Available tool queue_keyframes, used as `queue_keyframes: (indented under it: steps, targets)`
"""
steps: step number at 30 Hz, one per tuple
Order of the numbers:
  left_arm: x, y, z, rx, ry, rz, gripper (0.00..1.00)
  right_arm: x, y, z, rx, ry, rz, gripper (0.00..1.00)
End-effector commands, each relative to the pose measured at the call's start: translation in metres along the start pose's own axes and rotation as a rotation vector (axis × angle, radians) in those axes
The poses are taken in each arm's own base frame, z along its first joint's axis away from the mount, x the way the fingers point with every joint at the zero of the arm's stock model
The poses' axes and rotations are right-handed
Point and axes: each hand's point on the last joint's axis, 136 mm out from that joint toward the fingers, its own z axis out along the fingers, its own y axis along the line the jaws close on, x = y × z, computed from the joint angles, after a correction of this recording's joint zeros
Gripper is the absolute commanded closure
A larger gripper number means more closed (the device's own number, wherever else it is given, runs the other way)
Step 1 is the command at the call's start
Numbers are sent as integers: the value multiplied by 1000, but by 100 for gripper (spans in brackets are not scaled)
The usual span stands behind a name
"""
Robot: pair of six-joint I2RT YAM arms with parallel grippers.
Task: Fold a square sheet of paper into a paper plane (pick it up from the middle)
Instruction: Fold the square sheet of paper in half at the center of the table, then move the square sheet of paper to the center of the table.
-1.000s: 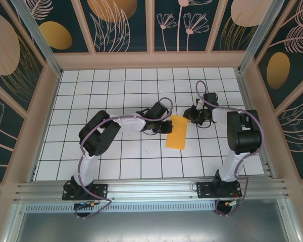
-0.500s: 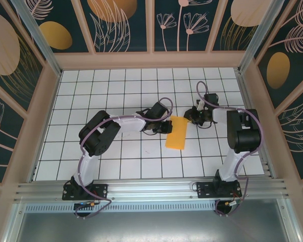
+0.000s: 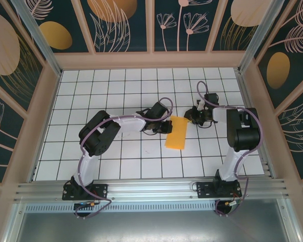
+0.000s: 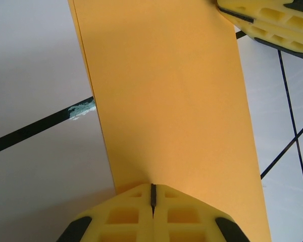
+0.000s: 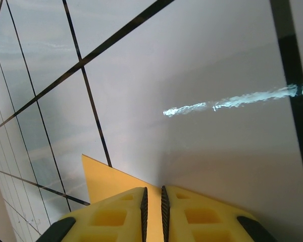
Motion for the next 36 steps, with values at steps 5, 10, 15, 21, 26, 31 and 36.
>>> queue_keyframes:
  steps: [5, 10, 15, 21, 26, 31, 36]
  targets:
    - [16, 8, -12, -65, 50, -27, 95, -12, 19, -34, 42, -64, -68, 76]
    - [-10, -23, -37, 16, -49, -19, 77, 10, 10, -50, 121, -91, -70, 58]
    - [-29, -26, -69, -8, -172, -20, 60, 41, 9, -48, 159, -83, -90, 49]
    - [-36, 8, -98, -55, -300, -99, 57, 63, 4, -39, 243, -71, -102, 46]
    - [-35, 20, -109, -51, -344, -130, 56, 72, 6, -31, 257, -53, -107, 45]
    - [-34, 23, -110, -49, -350, -139, 55, 78, 13, -23, 255, -30, -123, 45]
    - [-31, 28, -108, -54, -348, -148, 54, 80, 15, -17, 262, -14, -132, 45]
